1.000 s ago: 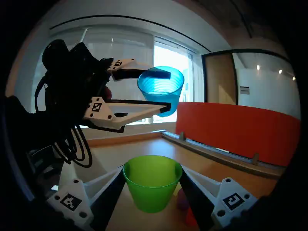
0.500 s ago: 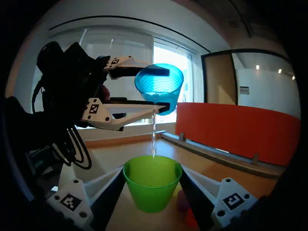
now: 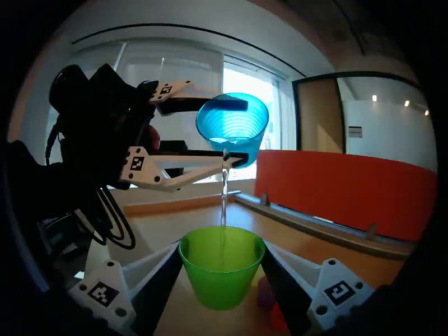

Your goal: Pour water

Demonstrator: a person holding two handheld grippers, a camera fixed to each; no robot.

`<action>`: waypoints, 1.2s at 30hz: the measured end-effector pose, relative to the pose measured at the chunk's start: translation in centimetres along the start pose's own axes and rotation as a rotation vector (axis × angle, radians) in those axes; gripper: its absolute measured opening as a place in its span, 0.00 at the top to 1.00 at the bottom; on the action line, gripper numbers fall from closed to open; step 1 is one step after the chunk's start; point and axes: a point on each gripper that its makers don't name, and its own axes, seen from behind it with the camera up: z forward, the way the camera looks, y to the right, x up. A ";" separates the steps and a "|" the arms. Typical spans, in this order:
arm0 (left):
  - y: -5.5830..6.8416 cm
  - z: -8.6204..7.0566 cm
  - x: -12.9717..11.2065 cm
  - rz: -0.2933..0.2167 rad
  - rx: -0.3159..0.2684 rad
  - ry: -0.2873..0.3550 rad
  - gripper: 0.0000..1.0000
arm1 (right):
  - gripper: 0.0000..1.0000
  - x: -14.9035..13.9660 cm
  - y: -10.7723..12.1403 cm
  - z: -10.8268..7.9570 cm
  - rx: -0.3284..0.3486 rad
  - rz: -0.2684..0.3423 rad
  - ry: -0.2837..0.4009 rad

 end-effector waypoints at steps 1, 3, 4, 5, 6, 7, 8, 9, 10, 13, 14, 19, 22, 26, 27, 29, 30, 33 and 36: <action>0.0 0.0 0.0 0.004 0.001 0.001 0.15 | 0.08 0.0 0.0 0.0 0.000 0.000 0.000; 0.0 0.1 0.1 0.011 0.001 0.002 0.15 | 0.08 0.0 0.0 0.0 0.001 0.000 0.000; 0.0 0.1 0.1 0.015 0.001 0.002 0.15 | 0.08 0.0 0.0 0.0 0.001 0.000 0.000; 0.0 0.1 0.1 0.019 0.000 0.002 0.15 | 0.08 0.0 -0.1 0.0 0.001 -0.001 0.000; 0.1 0.1 0.2 0.023 0.000 0.002 0.15 | 0.08 0.0 -0.1 -0.1 0.001 -0.001 0.000; 0.1 0.1 0.2 0.026 0.001 0.003 0.15 | 0.08 0.0 -0.1 -0.1 0.001 -0.001 0.001; 0.1 0.1 0.2 0.030 0.001 0.003 0.15 | 0.08 0.1 -0.1 -0.1 0.001 0.000 0.001; 0.1 0.1 0.2 0.033 0.002 0.003 0.15 | 0.08 0.1 -0.1 -0.1 0.002 0.000 0.001; 0.0 0.1 0.3 0.035 0.004 0.004 0.15 | 0.08 0.1 -0.1 -0.1 0.002 0.000 0.001; 0.0 0.1 0.3 0.041 0.007 0.006 0.15 | 0.08 0.1 -0.1 -0.1 0.002 -0.001 0.001; 0.0 0.1 0.3 0.043 0.008 0.006 0.15 | 0.08 0.0 -0.1 -0.1 0.002 -0.002 0.001; 0.2 0.0 0.3 0.050 0.010 0.009 0.15 | 0.08 0.0 -0.1 -0.1 0.003 -0.001 0.001; 0.3 0.0 0.3 0.060 0.009 0.009 0.15 | 0.08 0.1 -0.1 -0.1 0.003 -0.002 0.000; 0.2 0.0 0.3 0.076 0.013 0.010 0.15 | 0.08 0.1 -0.1 -0.1 0.003 -0.006 -0.001; 0.2 -0.1 0.4 0.078 0.014 0.010 0.15 | 0.08 0.1 -0.1 -0.1 0.003 -0.007 -0.001; 0.2 -0.1 0.4 0.082 0.014 0.011 0.15 | 0.08 0.1 -0.1 -0.1 0.003 -0.006 0.000; 0.2 -0.1 0.4 0.084 0.014 0.011 0.15 | 0.08 0.1 -0.1 -0.1 0.003 -0.006 -0.001; 0.2 -0.2 0.4 0.092 0.012 0.012 0.15 | 0.08 0.0 0.0 -0.1 0.002 -0.007 -0.002; 0.2 -0.3 0.6 0.099 0.010 0.014 0.15 | 0.08 0.0 0.0 -0.2 0.001 -0.010 -0.004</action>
